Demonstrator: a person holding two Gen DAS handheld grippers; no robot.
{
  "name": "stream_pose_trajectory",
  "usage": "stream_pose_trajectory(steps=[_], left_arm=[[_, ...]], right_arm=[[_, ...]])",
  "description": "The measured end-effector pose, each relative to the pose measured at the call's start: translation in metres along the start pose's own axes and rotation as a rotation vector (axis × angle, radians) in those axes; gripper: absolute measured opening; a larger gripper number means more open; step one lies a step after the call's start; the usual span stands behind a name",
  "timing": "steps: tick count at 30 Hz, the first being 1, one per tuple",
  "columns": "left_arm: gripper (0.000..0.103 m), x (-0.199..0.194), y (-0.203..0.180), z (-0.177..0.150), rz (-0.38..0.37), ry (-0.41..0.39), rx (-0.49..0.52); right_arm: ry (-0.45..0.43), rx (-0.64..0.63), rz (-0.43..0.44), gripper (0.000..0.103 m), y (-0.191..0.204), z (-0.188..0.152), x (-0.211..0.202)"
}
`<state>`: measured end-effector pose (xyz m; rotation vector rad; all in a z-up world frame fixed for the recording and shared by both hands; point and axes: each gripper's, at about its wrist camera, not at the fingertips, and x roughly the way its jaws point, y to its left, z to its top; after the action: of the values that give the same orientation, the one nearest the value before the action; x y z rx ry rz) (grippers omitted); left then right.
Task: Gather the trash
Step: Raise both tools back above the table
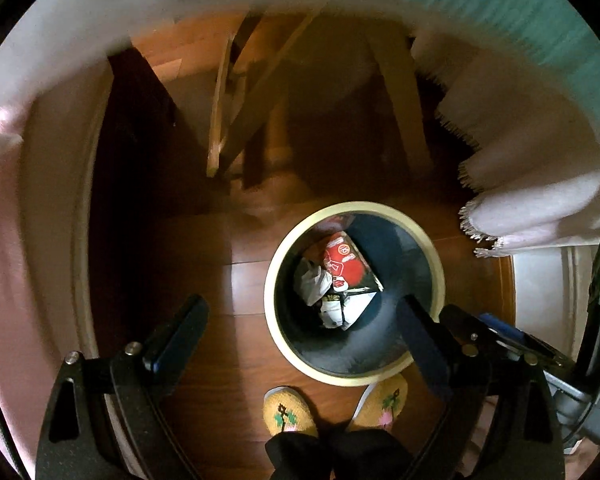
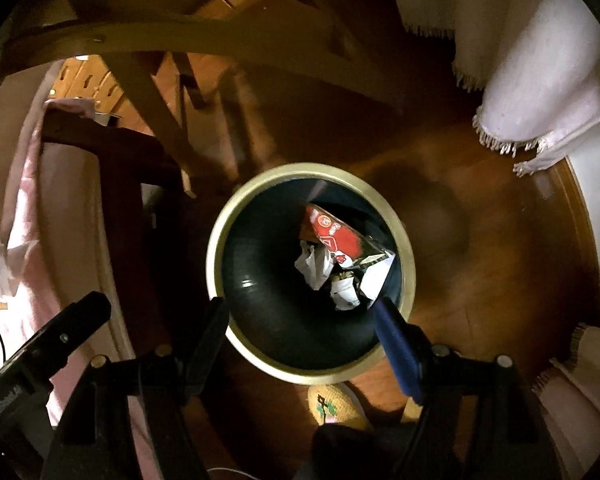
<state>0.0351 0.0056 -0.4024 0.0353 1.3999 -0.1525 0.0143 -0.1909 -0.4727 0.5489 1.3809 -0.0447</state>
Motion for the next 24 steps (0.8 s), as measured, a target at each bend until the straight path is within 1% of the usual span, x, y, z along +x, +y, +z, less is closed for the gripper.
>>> stream_pose_trajectory(steps=[5, 11, 17, 24], left_arm=[[0.094, -0.051, -0.010, 0.004, 0.000, -0.040, 0.026], [0.094, -0.121, -0.014, 0.014, 0.030, -0.092, 0.053], [0.094, -0.186, -0.012, 0.024, 0.024, -0.131, 0.058], [0.094, -0.264, -0.014, 0.037, 0.002, -0.195, 0.061]], right_arm=[[-0.023, -0.023, 0.012, 0.075, 0.024, -0.002, -0.039], [-0.064, -0.050, 0.026, 0.075, 0.050, -0.005, -0.100], [-0.106, -0.041, 0.045, 0.075, 0.064, -0.008, -0.165], [-0.183, -0.084, 0.057, 0.075, 0.086, -0.008, -0.241]])
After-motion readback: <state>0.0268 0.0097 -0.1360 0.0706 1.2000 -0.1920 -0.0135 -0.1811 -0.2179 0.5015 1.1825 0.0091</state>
